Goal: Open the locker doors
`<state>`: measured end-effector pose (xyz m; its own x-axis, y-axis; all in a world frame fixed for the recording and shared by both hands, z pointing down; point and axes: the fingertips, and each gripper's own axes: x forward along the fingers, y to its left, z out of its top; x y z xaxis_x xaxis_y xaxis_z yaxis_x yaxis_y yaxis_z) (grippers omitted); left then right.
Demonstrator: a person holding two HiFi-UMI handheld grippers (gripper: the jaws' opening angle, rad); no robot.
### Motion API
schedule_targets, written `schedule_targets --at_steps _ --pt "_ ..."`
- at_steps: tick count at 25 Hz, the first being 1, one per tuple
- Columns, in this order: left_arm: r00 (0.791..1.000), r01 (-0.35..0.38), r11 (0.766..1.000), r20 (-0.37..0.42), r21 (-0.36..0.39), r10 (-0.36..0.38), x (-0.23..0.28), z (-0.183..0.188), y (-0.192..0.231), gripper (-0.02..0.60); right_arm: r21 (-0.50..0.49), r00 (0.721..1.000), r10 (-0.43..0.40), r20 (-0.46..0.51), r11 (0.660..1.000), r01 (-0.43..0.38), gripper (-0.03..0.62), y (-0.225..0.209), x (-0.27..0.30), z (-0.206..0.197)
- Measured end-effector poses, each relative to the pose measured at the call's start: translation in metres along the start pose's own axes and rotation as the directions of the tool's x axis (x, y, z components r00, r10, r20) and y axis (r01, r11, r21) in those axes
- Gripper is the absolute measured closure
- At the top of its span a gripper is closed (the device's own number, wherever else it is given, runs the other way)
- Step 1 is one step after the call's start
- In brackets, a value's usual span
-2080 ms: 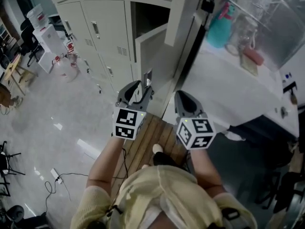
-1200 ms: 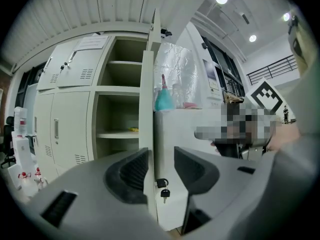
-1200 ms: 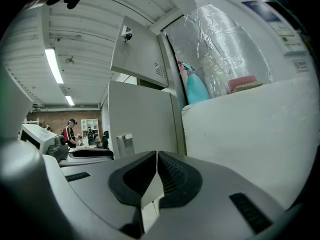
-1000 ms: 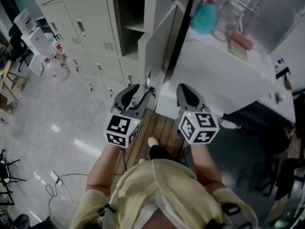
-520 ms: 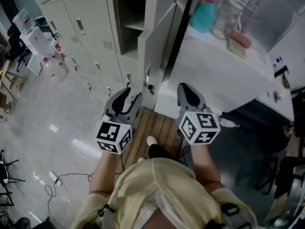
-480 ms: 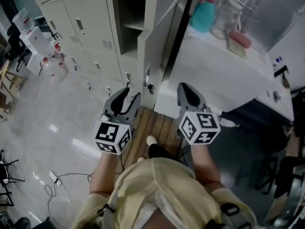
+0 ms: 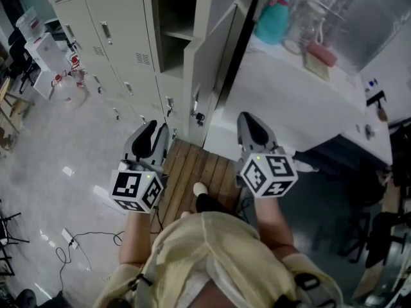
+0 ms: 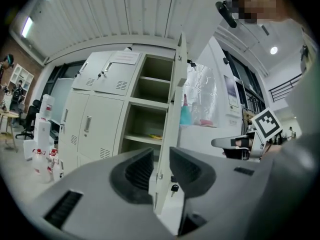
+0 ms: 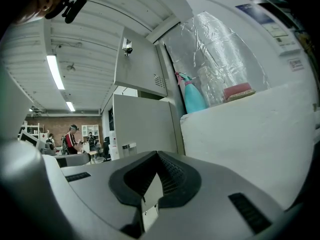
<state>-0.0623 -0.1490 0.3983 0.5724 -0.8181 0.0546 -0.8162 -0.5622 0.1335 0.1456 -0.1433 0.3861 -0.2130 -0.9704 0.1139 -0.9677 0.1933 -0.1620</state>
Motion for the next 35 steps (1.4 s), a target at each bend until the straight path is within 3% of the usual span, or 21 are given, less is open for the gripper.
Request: schedule_targets --at_steps 4,25,35 --pt "1.000 -0.023 1.000 -0.014 -0.007 0.023 -0.003 -0.003 0.004 0.503 -0.002 1.000 0.018 0.000 1.000 -0.018 0.589 0.001 0.001 0.002" --pt "0.998 -0.015 1.000 -0.065 0.013 0.015 0.002 0.004 -0.001 0.503 0.004 0.993 0.112 0.022 0.994 -0.112 0.590 0.013 0.014 0.021" --pt "0.999 -0.020 1.000 -0.026 0.011 0.020 0.008 0.018 0.001 0.506 -0.018 0.988 0.146 0.049 0.989 -0.145 0.591 0.017 0.025 0.037"
